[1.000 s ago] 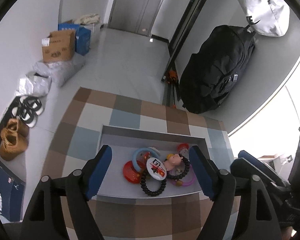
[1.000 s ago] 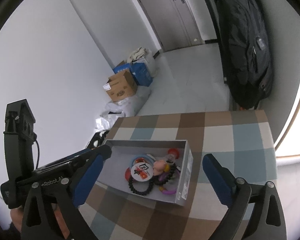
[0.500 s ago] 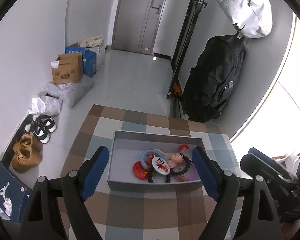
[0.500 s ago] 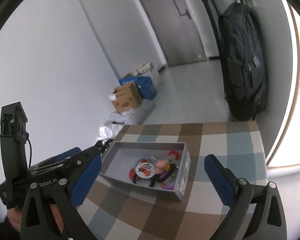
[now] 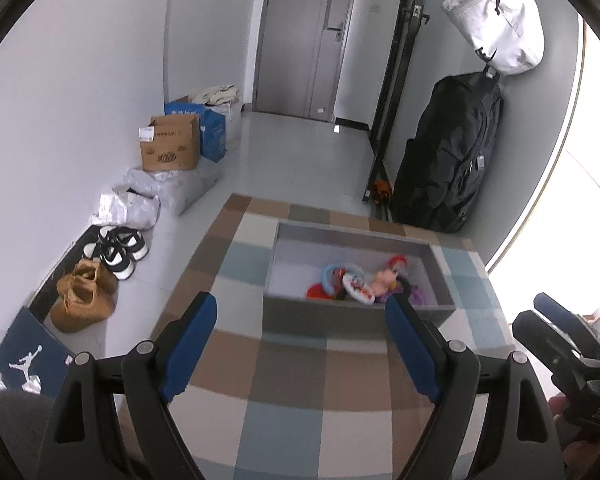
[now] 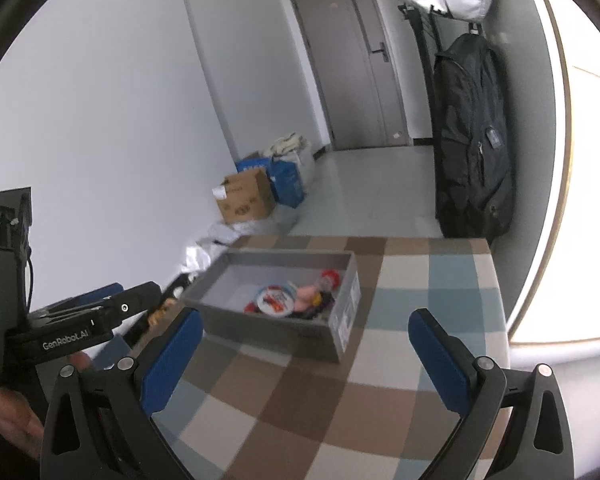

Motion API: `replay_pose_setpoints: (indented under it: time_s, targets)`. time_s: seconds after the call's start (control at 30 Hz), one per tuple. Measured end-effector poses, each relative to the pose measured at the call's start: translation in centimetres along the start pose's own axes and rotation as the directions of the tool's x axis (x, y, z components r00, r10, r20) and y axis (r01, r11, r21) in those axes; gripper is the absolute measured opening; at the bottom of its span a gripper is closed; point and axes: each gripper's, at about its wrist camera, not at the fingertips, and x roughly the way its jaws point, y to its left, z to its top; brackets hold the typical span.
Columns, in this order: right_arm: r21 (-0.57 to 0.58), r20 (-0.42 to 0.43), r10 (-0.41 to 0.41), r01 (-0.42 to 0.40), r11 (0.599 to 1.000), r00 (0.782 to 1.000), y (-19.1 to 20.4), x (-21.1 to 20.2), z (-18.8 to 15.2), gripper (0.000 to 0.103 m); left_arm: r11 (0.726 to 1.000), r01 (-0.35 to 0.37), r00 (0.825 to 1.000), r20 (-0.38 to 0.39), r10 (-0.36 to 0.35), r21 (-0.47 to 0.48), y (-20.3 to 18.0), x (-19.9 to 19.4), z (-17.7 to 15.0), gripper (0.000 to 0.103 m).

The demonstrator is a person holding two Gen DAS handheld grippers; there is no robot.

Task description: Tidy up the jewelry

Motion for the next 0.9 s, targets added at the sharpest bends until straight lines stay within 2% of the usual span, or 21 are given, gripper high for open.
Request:
replay_pose_setpoints:
  time_s: [0.9]
  targets:
    - [0.025, -0.018, 0.006, -0.006, 1.0, 1.0, -0.4, 0.9, -1.1, 0.103, 0.999, -0.013, 1.0, -0.007, 0.013, 0.04, -1.4, 0.7, -0.8, 0.083]
